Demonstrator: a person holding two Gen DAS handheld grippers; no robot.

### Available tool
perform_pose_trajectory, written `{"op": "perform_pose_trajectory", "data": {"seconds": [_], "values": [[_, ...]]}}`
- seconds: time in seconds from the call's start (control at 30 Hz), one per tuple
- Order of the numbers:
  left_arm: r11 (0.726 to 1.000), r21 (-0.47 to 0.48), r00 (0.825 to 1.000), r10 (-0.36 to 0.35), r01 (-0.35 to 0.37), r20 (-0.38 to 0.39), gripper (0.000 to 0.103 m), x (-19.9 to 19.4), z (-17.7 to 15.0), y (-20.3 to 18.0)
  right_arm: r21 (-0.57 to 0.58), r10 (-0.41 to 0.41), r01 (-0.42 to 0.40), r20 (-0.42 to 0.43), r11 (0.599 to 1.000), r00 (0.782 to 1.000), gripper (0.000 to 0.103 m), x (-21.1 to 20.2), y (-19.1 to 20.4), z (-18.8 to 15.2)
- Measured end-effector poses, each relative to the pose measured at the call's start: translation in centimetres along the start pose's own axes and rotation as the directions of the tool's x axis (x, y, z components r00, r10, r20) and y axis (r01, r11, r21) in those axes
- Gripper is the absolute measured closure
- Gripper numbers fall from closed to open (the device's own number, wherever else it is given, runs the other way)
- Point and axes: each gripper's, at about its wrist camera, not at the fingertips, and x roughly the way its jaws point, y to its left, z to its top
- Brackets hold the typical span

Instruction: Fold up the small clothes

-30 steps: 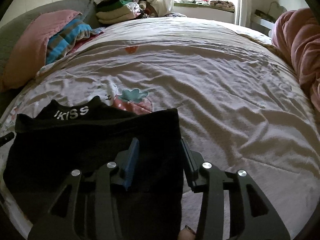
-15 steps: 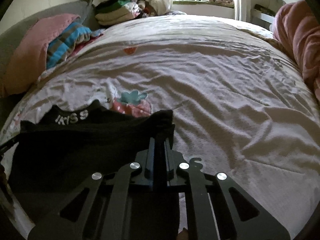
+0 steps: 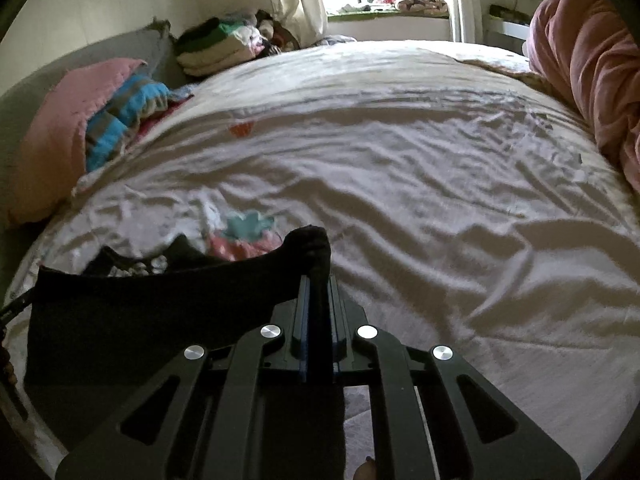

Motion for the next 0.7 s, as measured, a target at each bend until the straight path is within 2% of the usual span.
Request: {"op": "perform_pose_trajectory", "data": {"seconds": [0.13,0.17,0.23,0.3,0.37,0.4,0.5,0.57,0.7], "values": [[1.000,0.008,0.999,0.026,-0.025,-0.025,0.103,0.6,-0.8,-0.2,-0.007,-0.044,0.044,-0.022,0.999,0.999,0.095,0.8,0.2,-0.9],[0.999,0.019,0.999,0.040,-0.039,-0.027,0.100,0.5,-0.9,-0.5,-0.023,-0.062,0.062,-0.026,0.998,0.998,0.094,0.8,0.3,-1.2],[0.997,0.041,0.998,0.064,-0.063,-0.021,0.097,0.0,-1.2,-1.0,-0.048,-0.088,0.087,-0.020,0.995,0.996,0.087,0.5,0.6,-1.5],[0.995,0.051,0.996,0.086,-0.085,-0.016,0.090,-0.4,-1.2,-1.3,-0.046,-0.088,0.087,-0.010,0.995,0.996,0.077,-0.3,0.7,-1.9],[0.993,0.050,0.994,0.111,-0.111,-0.003,0.078,-1.4,-1.2,-1.4,-0.052,-0.082,0.082,0.007,0.995,0.997,0.074,-1.4,0.9,-2.2],[0.992,0.047,0.993,0.116,-0.116,0.001,0.076,-1.7,-1.2,-1.4,-0.063,-0.078,0.078,0.016,0.995,0.997,0.073,-2.1,1.2,-2.4],[0.993,0.042,0.994,0.112,-0.112,0.006,0.072,-3.2,-1.4,-1.8,-0.103,-0.026,0.028,0.021,0.994,0.999,0.068,-3.7,2.3,-3.2],[0.995,0.040,0.996,0.091,-0.091,-0.008,0.064,-4.0,-1.8,-2.2,-0.144,0.022,-0.021,0.002,0.989,1.000,0.063,-4.6,3.3,-4.1],[0.999,0.041,0.998,0.031,-0.029,-0.049,0.062,-5.0,-3.3,-3.5,-0.178,0.086,-0.093,-0.048,0.980,0.995,0.062,-5.3,4.7,-5.4]]}}
